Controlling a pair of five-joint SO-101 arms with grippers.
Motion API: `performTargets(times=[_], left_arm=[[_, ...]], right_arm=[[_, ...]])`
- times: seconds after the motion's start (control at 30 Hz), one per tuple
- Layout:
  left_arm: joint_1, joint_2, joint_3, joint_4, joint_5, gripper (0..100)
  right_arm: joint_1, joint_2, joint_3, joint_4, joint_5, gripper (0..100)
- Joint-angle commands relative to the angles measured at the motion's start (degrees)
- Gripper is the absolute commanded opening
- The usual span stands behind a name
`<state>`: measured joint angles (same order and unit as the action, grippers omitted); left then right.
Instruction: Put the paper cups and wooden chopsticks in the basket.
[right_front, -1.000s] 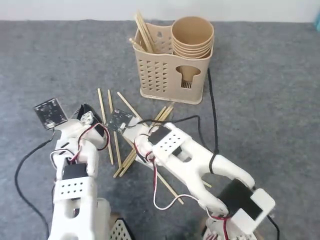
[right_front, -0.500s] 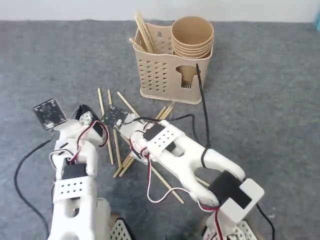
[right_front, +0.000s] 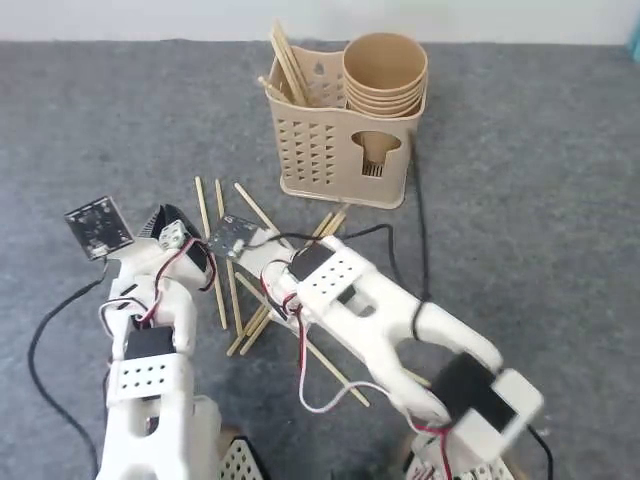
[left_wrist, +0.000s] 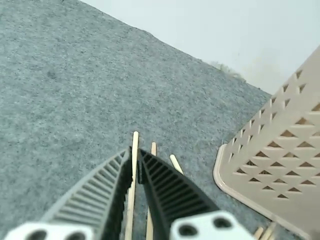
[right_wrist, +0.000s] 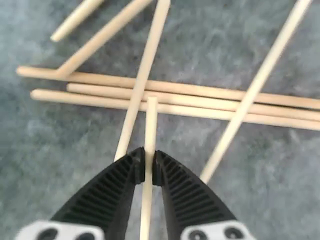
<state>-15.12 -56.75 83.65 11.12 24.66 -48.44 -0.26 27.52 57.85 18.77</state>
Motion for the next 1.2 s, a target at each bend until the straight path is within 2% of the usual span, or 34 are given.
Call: performTargets(times=[0.0, 0.13, 0.27, 0.47, 0.73, 0.93, 1.07, 1.17], left_arm=[[-1.7, -1.7, -2.3, -1.8, 0.4, 1], [-1.7, -1.7, -2.3, -1.8, 0.4, 1], [-1.5, -1.7, -2.2, -1.8, 0.4, 1], [-1.5, -1.7, -2.2, -1.8, 0.4, 1], [-1.4, -1.7, -1.9, -1.8, 0.4, 1], [-1.4, -1.7, -1.9, -1.8, 0.4, 1], [-1.4, -1.7, -1.9, -1.8, 0.4, 1], [-1.4, -1.7, -1.9, -1.8, 0.4, 1]], right_arm=[[1.2, -12.0, 1.4, 1.8, -0.6, 0.8], [4.1, -24.0, 2.3, 1.8, -0.7, 0.8], [8.0, -34.8, -1.4, 0.9, -5.5, 0.8], [13.5, -40.6, -9.0, -10.8, -9.7, 0.8], [15.4, -39.5, -11.6, -35.5, -16.8, 1.2], [19.5, -29.9, -14.9, -55.2, -22.8, 1.3], [23.4, -20.8, -21.5, -59.6, -24.4, 1.3], [26.9, -14.5, -26.7, -59.9, -29.2, 1.3]])
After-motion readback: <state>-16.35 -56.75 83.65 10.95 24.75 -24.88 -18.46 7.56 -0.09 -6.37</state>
